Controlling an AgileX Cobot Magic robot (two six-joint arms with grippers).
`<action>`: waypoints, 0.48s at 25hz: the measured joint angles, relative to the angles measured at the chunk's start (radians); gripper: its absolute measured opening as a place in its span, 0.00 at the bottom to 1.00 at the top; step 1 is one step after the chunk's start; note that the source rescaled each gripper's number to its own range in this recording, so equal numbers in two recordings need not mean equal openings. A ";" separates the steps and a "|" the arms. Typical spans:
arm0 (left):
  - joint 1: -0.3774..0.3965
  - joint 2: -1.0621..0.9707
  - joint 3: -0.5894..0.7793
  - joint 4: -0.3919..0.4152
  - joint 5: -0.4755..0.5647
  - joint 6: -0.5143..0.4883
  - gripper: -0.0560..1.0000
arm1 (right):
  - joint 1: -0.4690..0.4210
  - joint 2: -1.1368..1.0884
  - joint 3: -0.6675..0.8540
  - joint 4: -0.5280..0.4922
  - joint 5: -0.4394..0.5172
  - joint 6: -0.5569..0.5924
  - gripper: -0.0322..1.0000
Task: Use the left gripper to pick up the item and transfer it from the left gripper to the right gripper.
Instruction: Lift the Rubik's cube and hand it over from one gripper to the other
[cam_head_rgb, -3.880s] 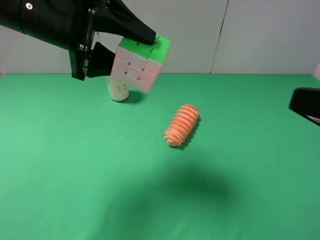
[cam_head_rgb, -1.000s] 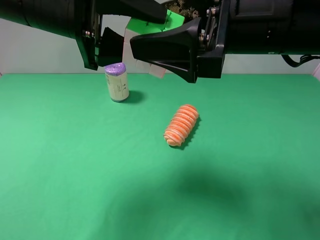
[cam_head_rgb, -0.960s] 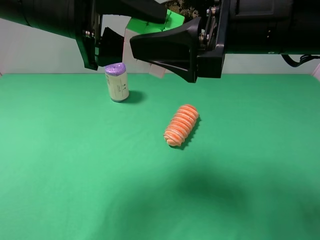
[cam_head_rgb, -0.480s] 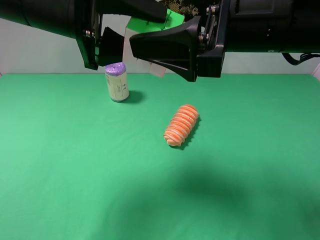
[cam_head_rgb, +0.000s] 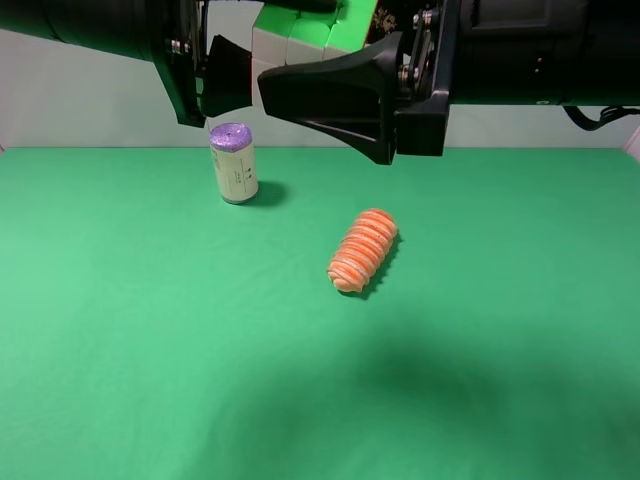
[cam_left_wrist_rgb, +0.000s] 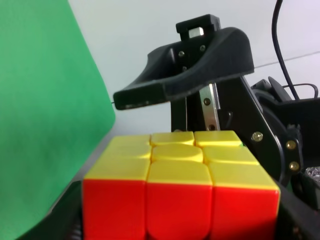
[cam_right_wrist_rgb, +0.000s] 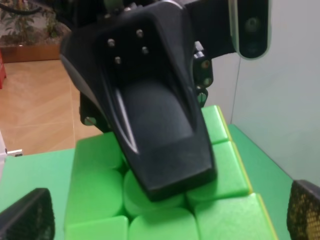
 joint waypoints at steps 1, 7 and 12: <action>0.000 0.000 0.000 0.000 0.001 0.002 0.05 | 0.000 0.000 0.000 0.000 0.003 0.000 1.00; 0.000 0.000 0.000 -0.009 0.004 0.010 0.05 | 0.000 0.000 0.000 0.000 0.009 0.000 1.00; 0.000 0.000 0.000 -0.042 0.012 0.042 0.05 | 0.000 0.000 0.000 0.000 0.009 0.000 0.51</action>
